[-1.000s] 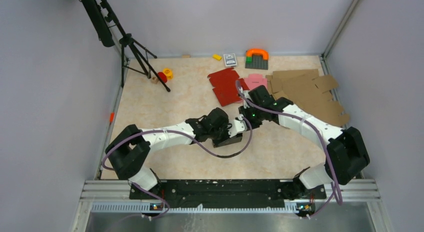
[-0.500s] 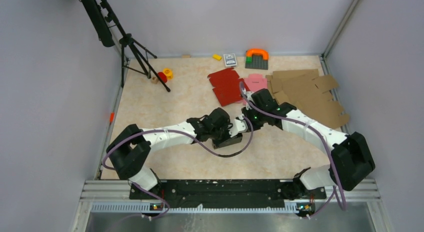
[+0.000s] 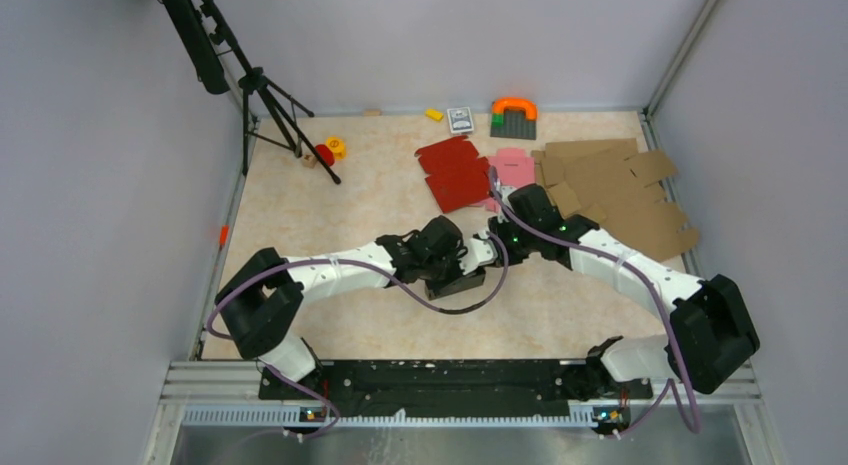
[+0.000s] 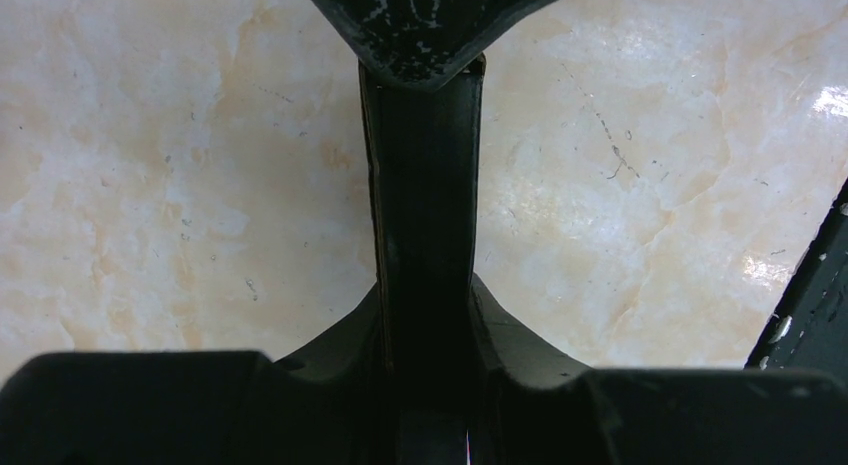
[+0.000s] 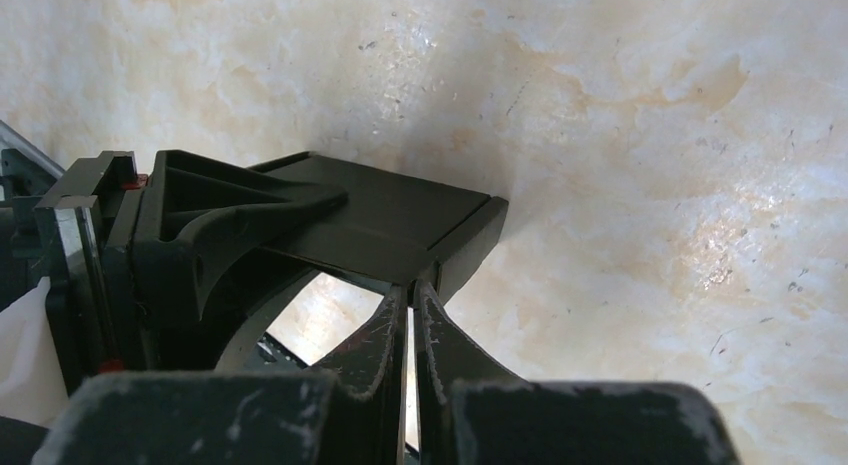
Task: Fold the paper box
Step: Close the paper box at the center of the board.
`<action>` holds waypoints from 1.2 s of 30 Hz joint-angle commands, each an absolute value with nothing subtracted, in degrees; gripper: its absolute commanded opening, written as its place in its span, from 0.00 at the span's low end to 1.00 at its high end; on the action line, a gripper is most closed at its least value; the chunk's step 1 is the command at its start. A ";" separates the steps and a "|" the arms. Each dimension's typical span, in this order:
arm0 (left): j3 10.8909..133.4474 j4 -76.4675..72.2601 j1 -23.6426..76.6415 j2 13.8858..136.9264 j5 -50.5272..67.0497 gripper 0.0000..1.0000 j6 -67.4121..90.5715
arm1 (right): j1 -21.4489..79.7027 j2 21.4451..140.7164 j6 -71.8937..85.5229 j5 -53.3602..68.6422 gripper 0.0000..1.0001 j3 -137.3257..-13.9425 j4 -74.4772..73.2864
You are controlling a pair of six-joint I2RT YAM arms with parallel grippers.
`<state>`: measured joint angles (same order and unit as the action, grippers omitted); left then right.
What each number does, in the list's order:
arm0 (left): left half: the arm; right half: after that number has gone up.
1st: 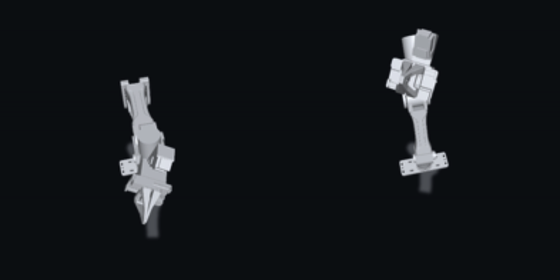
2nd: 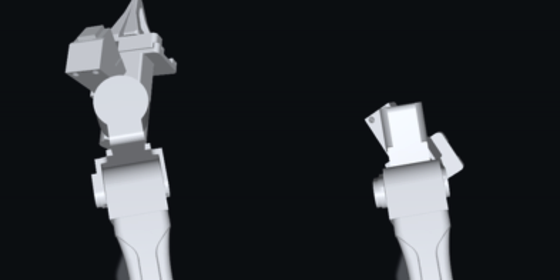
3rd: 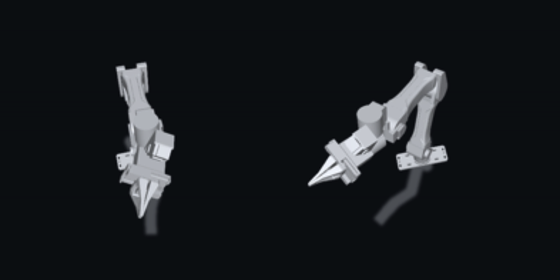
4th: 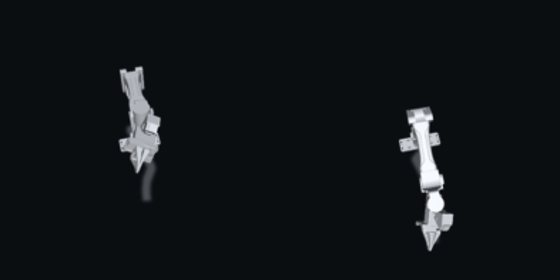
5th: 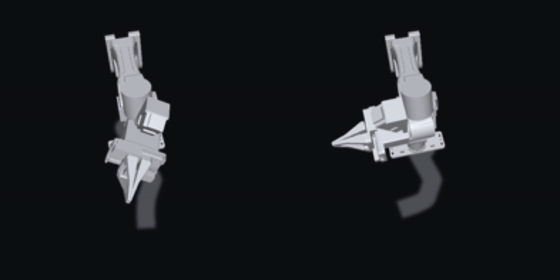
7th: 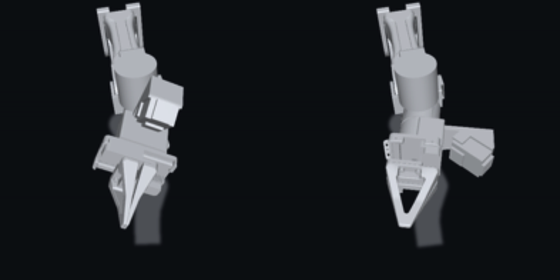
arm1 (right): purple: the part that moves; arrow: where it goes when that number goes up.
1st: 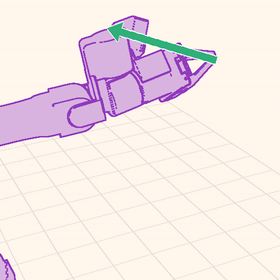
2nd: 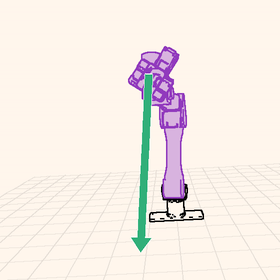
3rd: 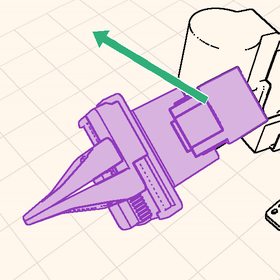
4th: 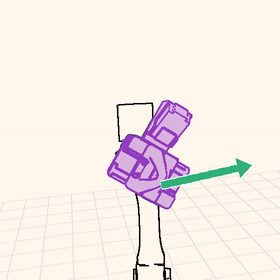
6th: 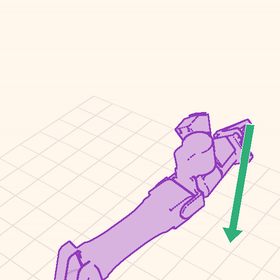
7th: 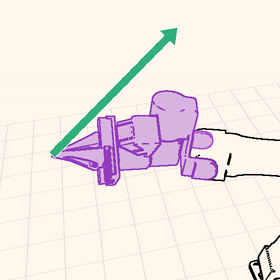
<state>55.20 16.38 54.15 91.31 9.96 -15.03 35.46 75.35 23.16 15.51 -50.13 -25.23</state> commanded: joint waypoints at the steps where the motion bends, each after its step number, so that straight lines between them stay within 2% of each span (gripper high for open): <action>1: 56.81 17.91 56.25 94.41 7.65 0.27 -13.24 | 37.35 74.88 28.12 20.76 0.00 -53.48 -24.57; 11: 59.38 22.01 58.80 97.18 2.49 0.26 -14.93 | 36.30 76.74 31.74 22.73 0.00 -54.90 -25.06; 22: 59.88 21.56 58.94 97.30 3.77 0.25 -14.12 | 36.12 75.11 30.33 25.77 0.00 -52.95 -23.25; 25: 59.44 21.24 58.95 97.02 4.17 0.25 -14.61 | 36.12 72.33 25.94 23.37 0.22 -53.73 -24.72; 29: 58.82 20.50 58.52 95.85 6.60 0.27 -14.45 | 36.27 67.68 19.51 21.77 0.45 -50.90 -21.34; 36: 60.25 21.77 57.92 95.47 8.62 0.29 -14.48 | 39.88 67.63 17.36 20.69 0.43 -47.20 -14.45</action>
